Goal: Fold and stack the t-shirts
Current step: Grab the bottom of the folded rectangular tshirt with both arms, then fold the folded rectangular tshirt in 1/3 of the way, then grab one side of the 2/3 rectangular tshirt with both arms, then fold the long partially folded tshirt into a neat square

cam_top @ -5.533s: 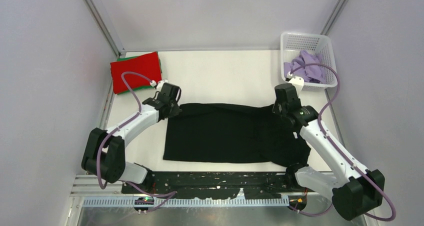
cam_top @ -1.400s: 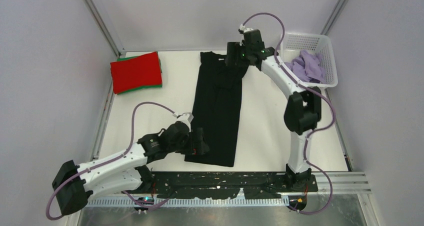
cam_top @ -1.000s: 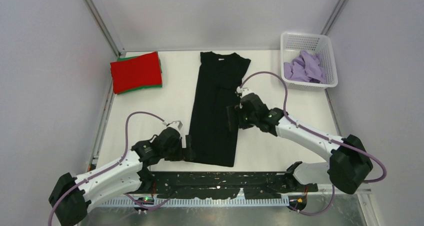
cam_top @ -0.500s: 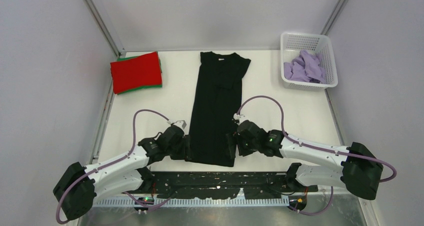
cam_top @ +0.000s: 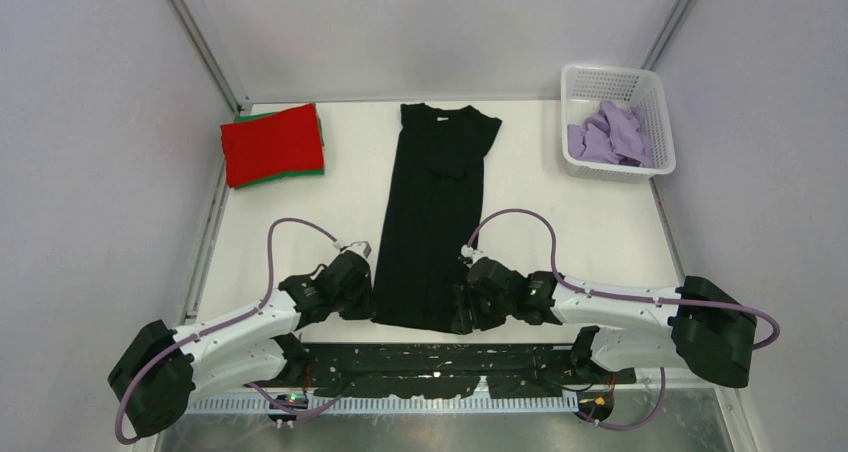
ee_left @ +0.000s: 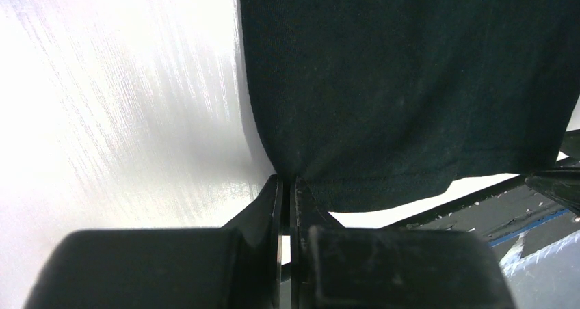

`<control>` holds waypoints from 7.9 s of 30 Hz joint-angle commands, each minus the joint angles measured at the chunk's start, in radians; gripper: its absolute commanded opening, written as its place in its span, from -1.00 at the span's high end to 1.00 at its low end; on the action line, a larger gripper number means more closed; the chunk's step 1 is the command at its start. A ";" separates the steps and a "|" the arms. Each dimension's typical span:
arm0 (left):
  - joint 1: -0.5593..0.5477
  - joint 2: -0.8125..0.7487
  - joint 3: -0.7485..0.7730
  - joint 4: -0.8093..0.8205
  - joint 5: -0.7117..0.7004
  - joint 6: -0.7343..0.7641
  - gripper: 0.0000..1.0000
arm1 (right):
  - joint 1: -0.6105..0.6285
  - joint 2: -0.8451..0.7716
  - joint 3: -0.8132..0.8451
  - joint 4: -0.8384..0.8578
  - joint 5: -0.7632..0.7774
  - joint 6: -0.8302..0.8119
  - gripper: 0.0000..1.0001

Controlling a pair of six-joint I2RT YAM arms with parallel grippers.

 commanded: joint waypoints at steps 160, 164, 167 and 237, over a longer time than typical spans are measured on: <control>0.372 0.671 0.409 0.258 0.149 0.121 1.00 | -0.446 0.344 0.231 0.191 0.042 -0.269 0.02; 0.369 0.670 0.398 0.279 0.154 0.114 1.00 | -0.444 0.369 0.222 0.216 0.064 -0.269 0.31; 0.366 0.662 0.390 0.289 0.158 0.114 1.00 | -0.443 0.372 0.217 0.225 0.075 -0.271 0.63; 0.387 0.715 0.922 0.141 0.010 0.277 1.00 | -0.748 0.115 0.253 0.281 -0.125 -0.309 0.90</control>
